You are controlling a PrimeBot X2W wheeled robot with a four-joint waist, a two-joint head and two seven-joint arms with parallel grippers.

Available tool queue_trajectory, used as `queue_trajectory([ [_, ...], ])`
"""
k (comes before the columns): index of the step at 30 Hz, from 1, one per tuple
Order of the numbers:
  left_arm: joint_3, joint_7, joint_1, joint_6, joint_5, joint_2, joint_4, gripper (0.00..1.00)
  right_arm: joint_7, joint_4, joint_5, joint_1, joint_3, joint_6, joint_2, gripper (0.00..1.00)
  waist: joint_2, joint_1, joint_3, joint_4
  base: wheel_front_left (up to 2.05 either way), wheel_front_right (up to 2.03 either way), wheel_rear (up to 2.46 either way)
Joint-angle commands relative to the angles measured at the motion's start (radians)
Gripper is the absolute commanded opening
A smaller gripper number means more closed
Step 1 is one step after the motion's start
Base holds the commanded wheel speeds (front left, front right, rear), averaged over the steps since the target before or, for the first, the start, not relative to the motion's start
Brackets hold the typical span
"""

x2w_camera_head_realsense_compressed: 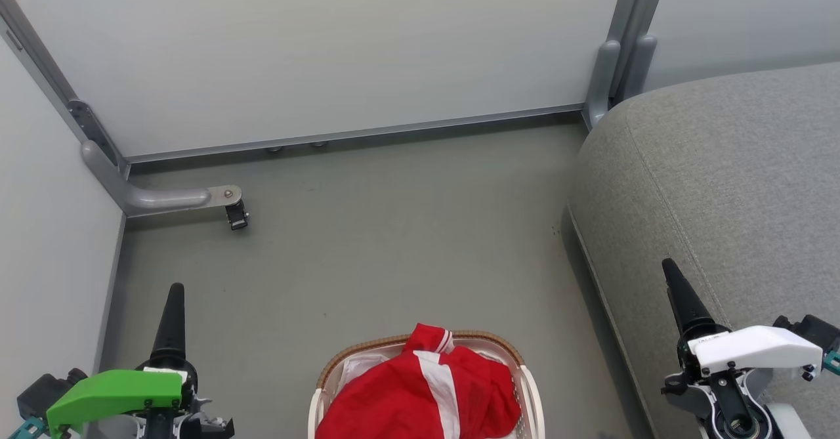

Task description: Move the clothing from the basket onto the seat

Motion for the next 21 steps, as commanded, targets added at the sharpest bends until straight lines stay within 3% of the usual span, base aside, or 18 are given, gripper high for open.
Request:
queue_trajectory([
  [1, 0.001, -0.011, -0.029, -0.002, 0.051, 0.014, -0.012, 1.00, -0.014, -0.016, -0.052, -0.029, 0.010, 0.000, -0.012, 1.00, 0.0000, 0.0000, 0.000, 0.000, 0.00, 0.00, 0.00],
  [21, -0.028, -0.088, -0.012, -0.002, 0.427, 0.044, -0.010, 1.00, -0.091, 0.025, -0.402, -0.043, 0.064, 0.000, -0.008, 1.00, 0.0000, 0.0000, 0.004, 0.002, 0.00, 0.00, 0.00],
])
